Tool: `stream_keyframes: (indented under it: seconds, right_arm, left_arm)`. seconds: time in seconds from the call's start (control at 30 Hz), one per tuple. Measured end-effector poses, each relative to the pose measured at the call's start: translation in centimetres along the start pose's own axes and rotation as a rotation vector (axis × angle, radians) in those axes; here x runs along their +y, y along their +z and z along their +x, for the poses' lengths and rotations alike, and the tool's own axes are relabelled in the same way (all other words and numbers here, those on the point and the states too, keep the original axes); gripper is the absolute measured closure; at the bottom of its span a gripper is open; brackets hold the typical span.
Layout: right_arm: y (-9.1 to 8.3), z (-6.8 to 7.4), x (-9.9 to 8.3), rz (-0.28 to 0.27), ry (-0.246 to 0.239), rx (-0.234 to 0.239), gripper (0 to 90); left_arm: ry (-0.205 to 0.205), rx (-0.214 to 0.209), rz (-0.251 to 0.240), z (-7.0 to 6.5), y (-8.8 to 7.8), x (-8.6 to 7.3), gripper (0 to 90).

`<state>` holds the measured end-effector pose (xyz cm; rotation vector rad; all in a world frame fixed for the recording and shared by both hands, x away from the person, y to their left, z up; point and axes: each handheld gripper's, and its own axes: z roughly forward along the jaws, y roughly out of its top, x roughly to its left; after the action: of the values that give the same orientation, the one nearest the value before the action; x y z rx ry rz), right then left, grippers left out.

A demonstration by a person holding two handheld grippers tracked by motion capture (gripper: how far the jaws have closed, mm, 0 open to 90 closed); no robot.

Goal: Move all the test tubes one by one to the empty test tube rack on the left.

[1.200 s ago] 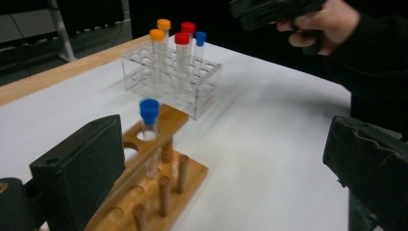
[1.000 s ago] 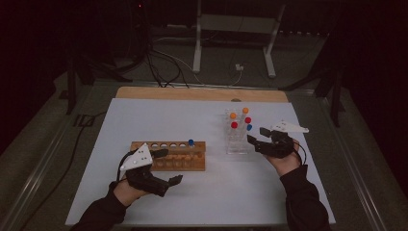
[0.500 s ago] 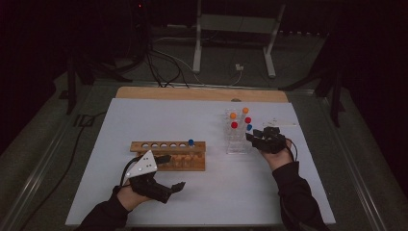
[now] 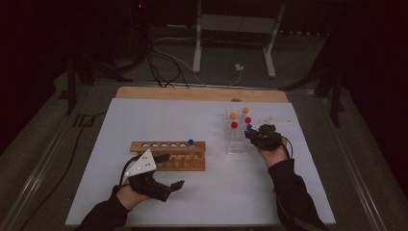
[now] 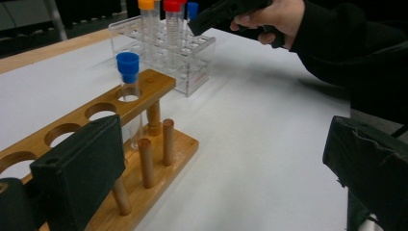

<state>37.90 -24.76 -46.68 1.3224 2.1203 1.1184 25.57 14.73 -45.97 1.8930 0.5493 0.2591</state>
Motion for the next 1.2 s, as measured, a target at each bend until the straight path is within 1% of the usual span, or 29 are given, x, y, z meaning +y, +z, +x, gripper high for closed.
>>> stream_keyframes:
  seconds: [0.13, 0.27, 0.4, 0.53, 0.83, 1.0, 1.03, 1.2]
  right_arm:
    - [0.0, 0.2, 0.0, -0.003, -0.01, -0.008, 76.7]
    - [-0.3, 0.2, 0.1, -0.015, -0.013, -0.011, 77.0]
    - [-0.9, 0.2, 0.4, -0.04, -0.021, -0.014, 77.0]
    - [-1.7, 0.3, 0.7, -0.061, -0.028, -0.019, 77.1]
    - [-3.6, 0.9, 1.5, -0.115, -0.066, -0.039, 77.1]
    - [-4.8, 1.1, 1.9, -0.14, -0.077, -0.039, 77.0]
    - [-5.0, 1.2, 2.0, -0.146, -0.078, -0.036, 77.1]
    - [-6.0, 1.9, 2.3, -0.158, -0.093, -0.01, 77.1]
  left_arm:
    - [-0.002, 0.004, 0.0, 0.0, 0.0, 0.0, 1.8]
    - [-0.014, -0.006, 0.001, 0.1, 0.0, -0.1, 1.8]
    - [-0.006, -0.002, 0.007, 0.1, 0.1, -0.1, 1.8]
    - [-0.005, -0.008, 0.008, 0.1, 0.1, 0.0, 1.8]
    - [-0.003, -0.007, 0.012, 0.1, 0.0, 0.0, 1.9]
    - [-0.006, -0.015, 0.013, 0.1, 0.0, 0.1, 1.9]
    - [-0.001, -0.01, 0.015, 0.0, 0.0, 0.2, 1.9]
    - [-0.002, -0.02, 0.015, 0.0, 0.0, 0.3, 2.0]
